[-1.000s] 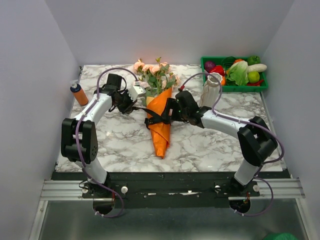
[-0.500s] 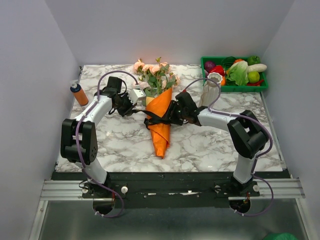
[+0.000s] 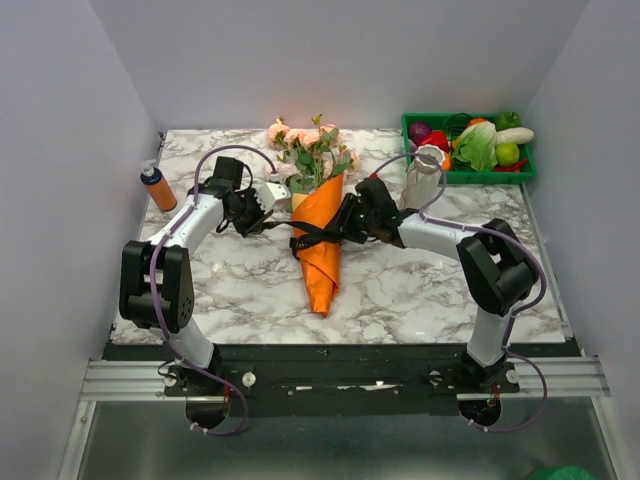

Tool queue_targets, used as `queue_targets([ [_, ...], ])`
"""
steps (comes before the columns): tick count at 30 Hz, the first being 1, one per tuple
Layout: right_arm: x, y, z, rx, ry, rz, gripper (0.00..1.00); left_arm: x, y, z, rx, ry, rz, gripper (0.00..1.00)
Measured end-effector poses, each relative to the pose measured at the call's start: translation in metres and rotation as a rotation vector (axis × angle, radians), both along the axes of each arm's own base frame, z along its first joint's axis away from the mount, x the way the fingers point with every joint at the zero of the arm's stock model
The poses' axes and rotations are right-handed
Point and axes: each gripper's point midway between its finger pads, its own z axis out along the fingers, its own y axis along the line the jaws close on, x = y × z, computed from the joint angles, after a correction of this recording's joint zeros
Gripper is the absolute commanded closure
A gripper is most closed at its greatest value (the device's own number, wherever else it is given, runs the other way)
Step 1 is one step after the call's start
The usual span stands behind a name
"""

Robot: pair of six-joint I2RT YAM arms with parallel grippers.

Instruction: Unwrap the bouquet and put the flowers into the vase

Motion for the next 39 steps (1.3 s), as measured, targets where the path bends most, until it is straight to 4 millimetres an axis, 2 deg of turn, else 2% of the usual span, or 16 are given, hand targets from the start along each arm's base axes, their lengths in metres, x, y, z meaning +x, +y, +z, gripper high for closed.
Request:
queue_targets([
  [5,0.016,-0.007,0.006,0.022,-0.038,-0.026,0.29,0.000,0.001,0.001,0.006,-0.006,-0.004,1.00],
  [10,0.030,-0.009,0.008,0.046,-0.074,-0.043,0.32,-0.001,0.002,0.000,0.010,-0.004,-0.005,1.00],
  [13,0.033,-0.006,0.007,0.056,-0.081,-0.044,0.44,-0.001,0.002,0.000,0.012,-0.005,-0.005,1.00],
  [14,0.033,-0.006,0.006,0.059,-0.081,-0.045,0.55,-0.001,0.002,0.000,0.012,-0.005,-0.005,1.00],
  [16,0.034,-0.005,0.005,0.065,-0.083,-0.048,0.69,-0.001,0.002,0.000,0.013,-0.006,-0.005,1.00],
  [17,0.034,-0.005,0.005,0.067,-0.083,-0.049,0.80,-0.001,0.002,0.000,0.013,-0.006,-0.005,1.00],
  [20,0.033,-0.006,0.002,0.068,-0.077,-0.053,0.93,-0.001,0.002,0.001,0.013,-0.009,-0.004,1.00],
  [24,0.028,-0.010,-0.004,0.058,-0.071,-0.057,0.99,-0.001,0.003,0.005,0.014,-0.019,-0.002,1.00],
  [27,0.023,-0.015,0.000,0.052,-0.077,-0.061,0.99,-0.001,0.003,0.009,0.014,-0.030,-0.002,1.00],
  [31,0.016,-0.025,0.023,0.041,-0.116,-0.073,0.99,-0.002,0.005,0.017,0.016,-0.047,0.004,1.00],
  [35,0.015,-0.046,0.070,0.030,-0.218,-0.111,0.99,-0.008,0.014,0.025,0.017,-0.045,0.027,1.00],
  [39,0.013,-0.082,0.123,0.010,-0.344,-0.185,0.99,-0.008,0.047,0.036,0.016,-0.040,0.127,1.00],
])
